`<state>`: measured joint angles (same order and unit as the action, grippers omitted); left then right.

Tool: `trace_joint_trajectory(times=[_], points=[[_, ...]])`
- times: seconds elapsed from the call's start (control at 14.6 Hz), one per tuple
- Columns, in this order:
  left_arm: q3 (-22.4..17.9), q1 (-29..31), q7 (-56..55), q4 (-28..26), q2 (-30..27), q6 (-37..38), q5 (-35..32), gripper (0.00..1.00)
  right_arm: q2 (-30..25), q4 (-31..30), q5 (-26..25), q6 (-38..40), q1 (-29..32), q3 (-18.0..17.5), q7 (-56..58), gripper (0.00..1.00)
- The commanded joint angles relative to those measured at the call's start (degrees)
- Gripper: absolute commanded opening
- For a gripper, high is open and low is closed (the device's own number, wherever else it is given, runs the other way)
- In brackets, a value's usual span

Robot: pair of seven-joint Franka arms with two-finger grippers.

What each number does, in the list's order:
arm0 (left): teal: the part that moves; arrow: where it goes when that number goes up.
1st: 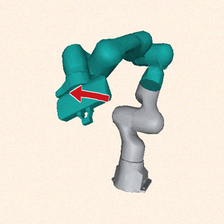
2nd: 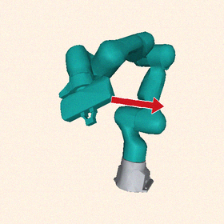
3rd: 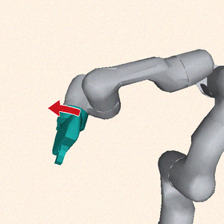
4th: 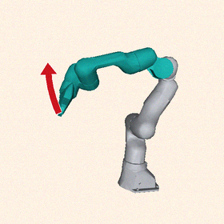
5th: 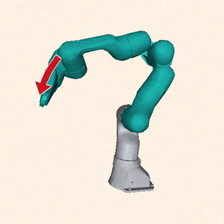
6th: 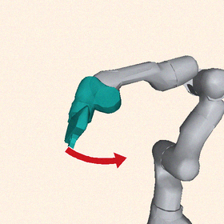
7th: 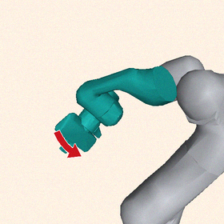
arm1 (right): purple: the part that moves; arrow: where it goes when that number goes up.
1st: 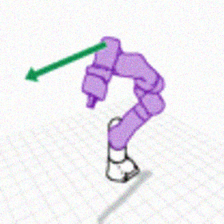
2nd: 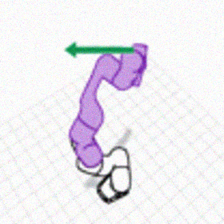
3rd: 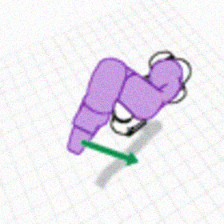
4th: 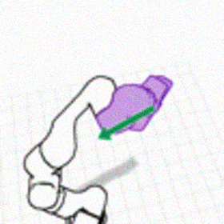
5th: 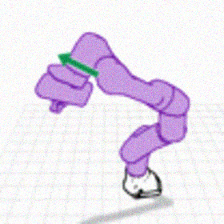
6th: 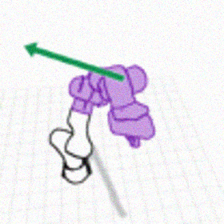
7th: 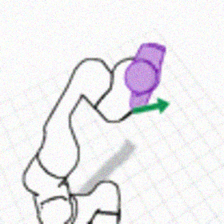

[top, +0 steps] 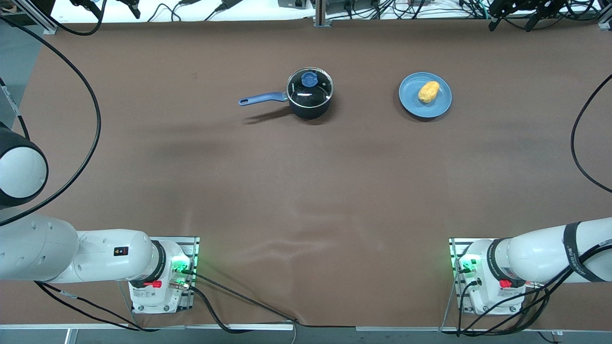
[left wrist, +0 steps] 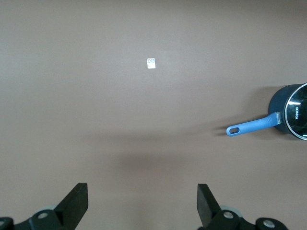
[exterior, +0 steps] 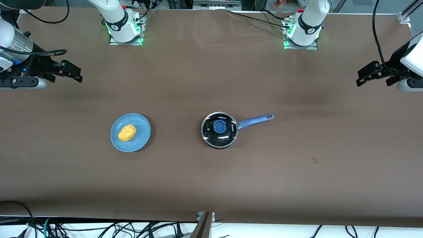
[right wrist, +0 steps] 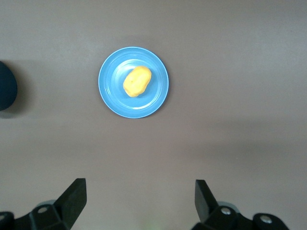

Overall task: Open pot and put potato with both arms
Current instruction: 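Move the left gripper toward the glass lid on the black saucepan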

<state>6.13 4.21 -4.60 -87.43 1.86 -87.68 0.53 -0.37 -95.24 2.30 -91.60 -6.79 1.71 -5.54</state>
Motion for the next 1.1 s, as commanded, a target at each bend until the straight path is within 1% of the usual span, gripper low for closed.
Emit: trace_joint_trajectory(times=[0.0,0.62,0.89,1.03], points=[[0.2,0.1,-0.6,1.1,0.3,0.8,-1.2,1.00,-0.1,0.6,0.8,0.9,0.1,0.1,-0.2,1.00],[0.7,-0.9,-1.8,1.4,2.8,0.8,-1.2,1.00,-0.1,0.6,0.9,0.9,0.1,0.1,-0.2,1.00],[2.6,-3.1,-9.8,1.6,4.1,0.6,-1.1,1.00,-0.1,0.6,0.9,0.9,0.1,0.1,-0.2,1.00],[2.7,-4.4,-11.9,1.6,4.1,0.5,-1.0,1.00,-0.1,0.6,0.9,0.9,0.1,0.1,-0.2,1.00]])
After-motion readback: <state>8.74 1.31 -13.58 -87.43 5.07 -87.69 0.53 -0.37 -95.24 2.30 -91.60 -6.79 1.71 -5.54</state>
